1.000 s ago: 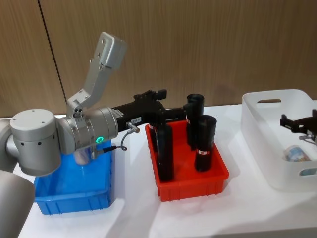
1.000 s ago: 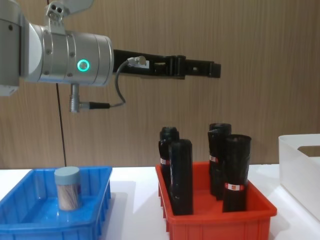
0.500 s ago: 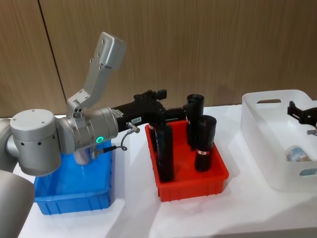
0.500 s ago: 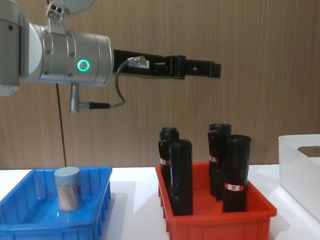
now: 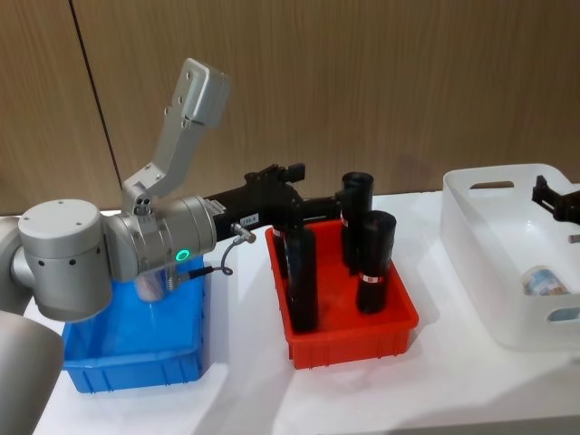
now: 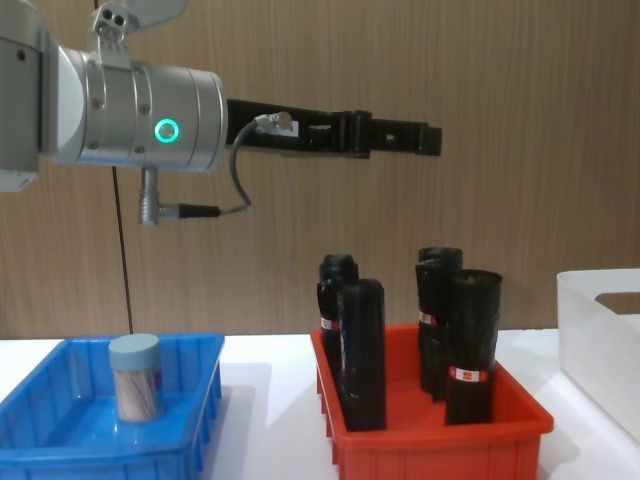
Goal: Pick the cotton swabs from the blue box and place them into the white box.
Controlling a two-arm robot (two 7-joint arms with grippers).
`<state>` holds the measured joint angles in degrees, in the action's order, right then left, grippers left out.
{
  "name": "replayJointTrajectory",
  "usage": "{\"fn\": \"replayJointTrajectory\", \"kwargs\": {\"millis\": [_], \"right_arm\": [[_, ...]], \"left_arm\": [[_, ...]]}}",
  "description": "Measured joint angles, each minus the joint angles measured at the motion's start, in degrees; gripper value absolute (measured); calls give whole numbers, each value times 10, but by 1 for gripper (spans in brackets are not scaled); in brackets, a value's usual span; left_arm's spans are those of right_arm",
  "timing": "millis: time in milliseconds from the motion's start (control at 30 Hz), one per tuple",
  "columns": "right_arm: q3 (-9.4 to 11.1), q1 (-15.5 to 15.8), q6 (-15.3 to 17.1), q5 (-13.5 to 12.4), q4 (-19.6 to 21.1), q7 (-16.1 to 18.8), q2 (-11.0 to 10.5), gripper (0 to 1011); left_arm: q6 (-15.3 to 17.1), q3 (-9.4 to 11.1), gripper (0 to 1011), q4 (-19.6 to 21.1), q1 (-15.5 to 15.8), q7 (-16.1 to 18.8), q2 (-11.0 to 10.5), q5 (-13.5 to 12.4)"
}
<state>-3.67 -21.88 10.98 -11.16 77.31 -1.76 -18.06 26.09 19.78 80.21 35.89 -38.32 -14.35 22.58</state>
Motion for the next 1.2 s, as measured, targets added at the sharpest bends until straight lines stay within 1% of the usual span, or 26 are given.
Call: {"fn": "replayJointTrajectory", "kwargs": {"millis": [533, 633, 733, 900, 1033, 1100, 1200], "right_arm": [[1, 9, -4, -2, 15, -4, -1, 1001], [0, 14, -5, -3, 20, -4, -1, 1001], [-3, 20, -8, -4, 26, -3, -2, 1001], [-13, 43, -17, -10, 50, 4, -3, 1001], [-24, 68, -27, -16, 76, 11, -4, 1002], [-28, 76, -30, -18, 84, 14, -5, 1001], [-35, 93, -37, -21, 101, 19, -6, 1001]], "left_arm": [[0, 0, 1000, 0, 0, 0, 0, 0], [-3, 1, 1000, 1, -3, 5, -1, -1], [-13, 3, 1000, 6, -12, 19, -4, -5], [-33, 8, 1000, 17, -29, 49, -10, -14], [-55, 14, 1000, 28, -49, 82, -16, -24], [-67, 17, 999, 34, -59, 100, -20, -29], [-79, 19, 1000, 41, -70, 117, -24, -34]]}}
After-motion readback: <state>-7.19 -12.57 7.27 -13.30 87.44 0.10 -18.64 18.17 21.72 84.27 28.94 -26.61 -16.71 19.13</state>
